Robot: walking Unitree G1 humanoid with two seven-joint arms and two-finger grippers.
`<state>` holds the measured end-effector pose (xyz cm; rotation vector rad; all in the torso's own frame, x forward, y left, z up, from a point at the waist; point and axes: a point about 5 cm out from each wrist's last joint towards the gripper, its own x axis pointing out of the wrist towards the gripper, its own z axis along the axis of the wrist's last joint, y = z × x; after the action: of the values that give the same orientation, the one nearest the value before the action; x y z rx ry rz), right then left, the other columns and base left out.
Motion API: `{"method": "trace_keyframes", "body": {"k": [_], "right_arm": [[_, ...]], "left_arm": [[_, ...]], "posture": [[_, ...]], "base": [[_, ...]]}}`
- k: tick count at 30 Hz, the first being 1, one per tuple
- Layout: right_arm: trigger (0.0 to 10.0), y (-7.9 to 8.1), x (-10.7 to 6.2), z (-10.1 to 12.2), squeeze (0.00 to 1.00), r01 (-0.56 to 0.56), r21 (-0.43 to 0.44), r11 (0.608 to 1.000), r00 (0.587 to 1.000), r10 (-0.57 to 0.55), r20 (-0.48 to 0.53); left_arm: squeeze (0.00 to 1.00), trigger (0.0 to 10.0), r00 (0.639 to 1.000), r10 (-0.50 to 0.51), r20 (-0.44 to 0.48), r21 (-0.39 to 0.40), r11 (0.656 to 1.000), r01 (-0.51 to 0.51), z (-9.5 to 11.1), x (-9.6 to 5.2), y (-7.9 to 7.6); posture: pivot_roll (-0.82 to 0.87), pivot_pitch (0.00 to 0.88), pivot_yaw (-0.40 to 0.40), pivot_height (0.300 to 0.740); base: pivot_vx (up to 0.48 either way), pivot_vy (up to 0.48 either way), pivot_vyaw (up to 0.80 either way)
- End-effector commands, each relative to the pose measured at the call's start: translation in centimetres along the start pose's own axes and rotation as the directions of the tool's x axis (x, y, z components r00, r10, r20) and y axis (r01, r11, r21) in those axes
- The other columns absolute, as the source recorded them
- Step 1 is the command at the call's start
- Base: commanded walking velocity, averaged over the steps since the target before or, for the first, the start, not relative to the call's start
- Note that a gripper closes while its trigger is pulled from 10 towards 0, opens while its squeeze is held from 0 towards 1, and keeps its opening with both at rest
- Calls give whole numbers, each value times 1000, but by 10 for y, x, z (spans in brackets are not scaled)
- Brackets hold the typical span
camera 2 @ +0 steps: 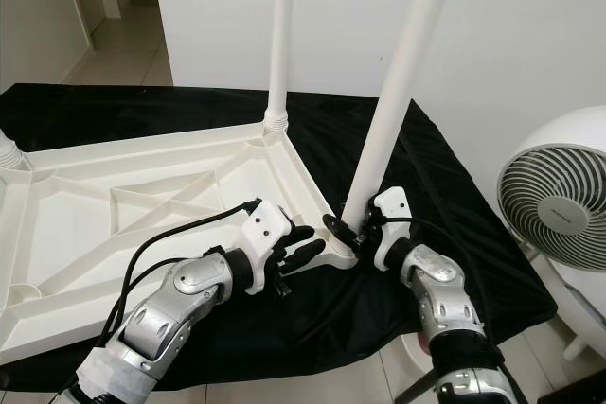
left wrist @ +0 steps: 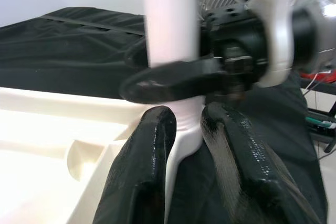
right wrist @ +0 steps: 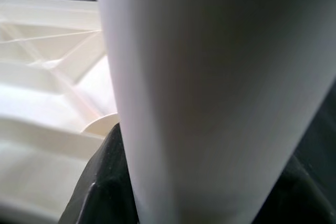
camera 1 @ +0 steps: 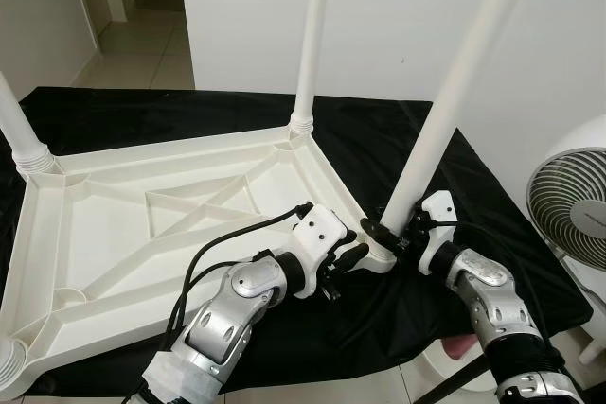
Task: Building children table
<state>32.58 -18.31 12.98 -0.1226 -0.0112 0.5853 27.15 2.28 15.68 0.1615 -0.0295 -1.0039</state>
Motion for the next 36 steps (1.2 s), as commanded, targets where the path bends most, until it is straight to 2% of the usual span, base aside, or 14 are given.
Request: {"method": "trace_keyframes", "body": {"k": [1, 6, 13, 14, 16, 18, 19, 20, 23, 27, 28, 29, 30, 36], "right_arm": [[10000, -7, -5, -14, 0, 124, 0, 992, 989, -123, -84], [10000, 11, -4, -9, 0, 230, 65, 971, 973, -228, -42], [10000, 15, -5, -9, 0, 365, 110, 924, 931, -361, -53], [10000, 20, -5, -8, 0, 441, 134, 887, 897, -438, -55], [10000, 20, -5, -8, 0, 441, 134, 887, 897, -438, -55], [10000, 34, -3, -6, 0, 574, 157, 803, 818, -571, -73], [10000, 34, -3, -6, 0, 574, 157, 803, 818, -571, -73], [10000, 40, -2, -5, 0, 609, 174, 774, 791, -607, -73], [10000, 52, 3, -1, 0, 612, 173, 771, 789, -611, -66], [10000, 54, 4, 2, 0, 603, 180, 777, 795, -602, -66], [10000, 53, 3, 2, 294, 608, 183, 773, 792, -607, -71], [10000, 50, 2, 2, 294, 610, 180, 772, 790, -609, -71], [10000, 48, 1, 2, 1000, 599, 188, 778, 798, -599, -61], [10000, 43, 0, 7, 1000, 570, 172, 803, 817, -576, -18]], "left_arm": [[0, 10000, 999, -37, -7, -6, 999, 36, -1, -1, -3], [0, 10000, 999, -42, -13, -16, 999, 42, -2, -2, -5], [0, 10000, 999, -46, -13, -19, 999, 46, -2, -2, -6], [0, 10000, 999, -49, -12, -21, 999, 49, -2, -2, -7], [0, 10000, 999, -49, -12, -21, 999, 49, -2, -2, -7], [0, 10000, 998, -53, -14, -23, 998, 53, -3, -1, -8], [0, 10000, 998, -53, -14, -23, 998, 53, -3, -1, -8], [0, 10000, 998, -54, -14, -24, 998, 54, -2, -1, -8], [0, 10000, 999, -53, -13, -26, 998, 52, -2, -1, -8], [0, 10000, 999, -49, -13, -27, 998, 49, -2, -1, -8], [0, 10000, 999, -48, -14, -28, 998, 48, -2, -1, -8], [0, 10000, 999, -48, -14, -27, 999, 47, -3, -1, -8], [0, 10000, 999, -47, -14, -28, 999, 46, -3, -1, -8], [0, 10000, 999, -41, -17, -29, 999, 40, -4, -1, -6]], "posture": [[2, 2, -56, 740], [-7, 13, -50, 740], [-8, 14, -49, 740], [-11, 16, -46, 740], [-11, 16, -46, 740], [-11, 16, -47, 740], [-11, 16, -47, 740], [-7, 18, -51, 740], [-6, 17, -53, 740], [-6, 15, -57, 740], [-5, 14, -57, 740], [-5, 13, -57, 740], [-5, 11, -58, 740], [-5, 6, -59, 740]], "base": [[0, 0, 0], [0, 0, 0], [0, 0, 0], [0, 0, 0], [0, 0, 0], [0, 0, 0], [0, 0, 0], [0, 0, 0], [0, 0, 0], [0, 0, 0], [0, 0, 0], [0, 0, 0], [0, 0, 0], [0, 0, 0]]}}
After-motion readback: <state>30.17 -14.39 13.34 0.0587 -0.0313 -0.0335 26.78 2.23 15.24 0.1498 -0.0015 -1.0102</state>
